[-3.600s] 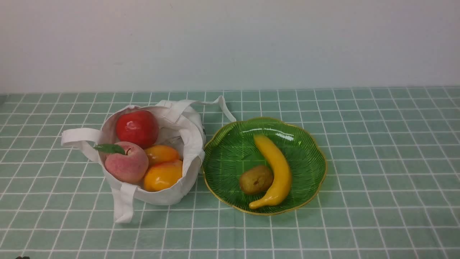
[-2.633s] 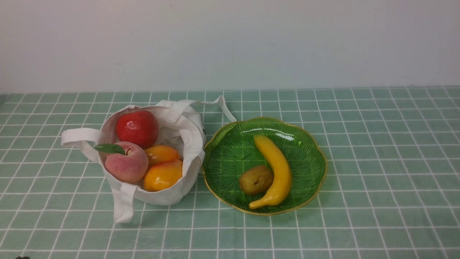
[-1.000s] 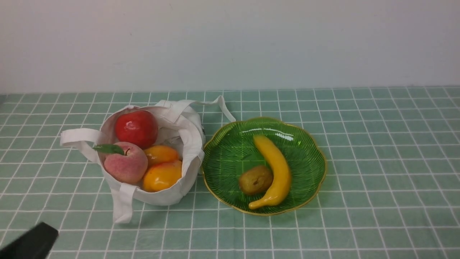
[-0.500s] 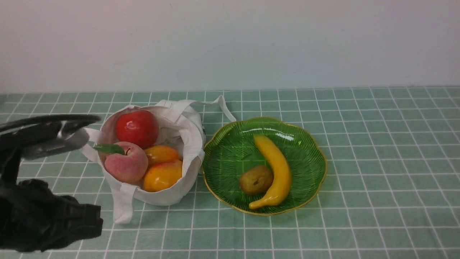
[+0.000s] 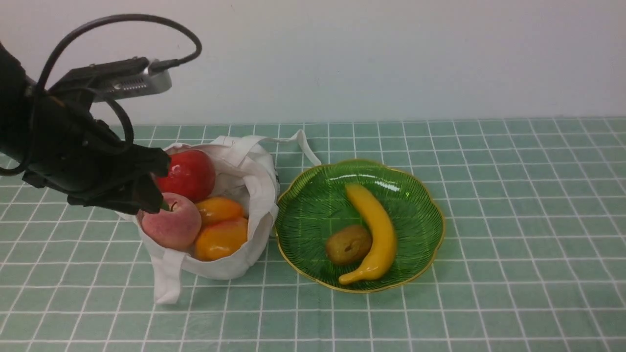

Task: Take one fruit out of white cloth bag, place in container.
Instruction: 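Reach into the cloth bag and grasp the peach with the left gripper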

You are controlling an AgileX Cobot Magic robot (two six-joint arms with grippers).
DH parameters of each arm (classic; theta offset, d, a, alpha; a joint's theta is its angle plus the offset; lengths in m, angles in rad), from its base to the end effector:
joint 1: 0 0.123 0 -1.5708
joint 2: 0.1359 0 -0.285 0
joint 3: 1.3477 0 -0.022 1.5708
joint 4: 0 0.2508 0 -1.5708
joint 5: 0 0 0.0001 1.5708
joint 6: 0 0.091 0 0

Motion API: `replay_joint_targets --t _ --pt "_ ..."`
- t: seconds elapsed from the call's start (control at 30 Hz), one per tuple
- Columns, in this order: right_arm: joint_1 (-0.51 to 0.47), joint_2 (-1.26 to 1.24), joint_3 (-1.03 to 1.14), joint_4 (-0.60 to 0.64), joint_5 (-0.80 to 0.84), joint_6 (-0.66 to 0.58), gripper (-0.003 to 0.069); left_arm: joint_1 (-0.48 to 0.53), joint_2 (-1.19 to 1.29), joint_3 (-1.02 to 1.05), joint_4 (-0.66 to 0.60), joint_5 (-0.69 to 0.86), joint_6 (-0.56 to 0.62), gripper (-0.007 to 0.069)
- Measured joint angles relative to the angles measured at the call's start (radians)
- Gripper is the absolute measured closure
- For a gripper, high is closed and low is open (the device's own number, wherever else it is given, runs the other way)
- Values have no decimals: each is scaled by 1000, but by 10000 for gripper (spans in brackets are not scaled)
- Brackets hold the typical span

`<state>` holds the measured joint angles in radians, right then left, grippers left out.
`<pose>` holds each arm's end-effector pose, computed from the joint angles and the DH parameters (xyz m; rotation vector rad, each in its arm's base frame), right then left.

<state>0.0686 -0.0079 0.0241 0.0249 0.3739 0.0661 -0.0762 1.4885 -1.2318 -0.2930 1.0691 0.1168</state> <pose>0.0526 0.0044 0.1719 0.0131 1.8752 0.1172 0.2937 -0.0456 0.3043 0.1314 2.7780 -0.3829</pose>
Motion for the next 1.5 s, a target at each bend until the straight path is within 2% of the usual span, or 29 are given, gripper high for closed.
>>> replay_joint_targets --t 0.17,0.27,0.37,0.47,0.63,0.93,1.17,1.5 --pt "0 0 0 0 0 0 671 -67 56 -13 43 -16 7 158" --pt "0 0 0 0 0 0 671 -122 89 -29 133 -41 8 94" --pt "0 0 0 0 0 0 671 -186 146 -69 323 -64 -37 36" --pt "0 0 0 0 0 0 671 -217 194 -89 413 -97 -87 19" --pt "0 0 0 0 0 0 671 -231 260 -92 444 -162 -124 19" --pt "0 0 0 0 0 0 671 -232 322 -96 537 -190 -183 19" --pt "0 0 0 0 0 0 671 -232 326 -96 546 -190 -191 18" --pt "0 0 0 0 0 0 671 -232 328 -96 555 -184 -229 -54"
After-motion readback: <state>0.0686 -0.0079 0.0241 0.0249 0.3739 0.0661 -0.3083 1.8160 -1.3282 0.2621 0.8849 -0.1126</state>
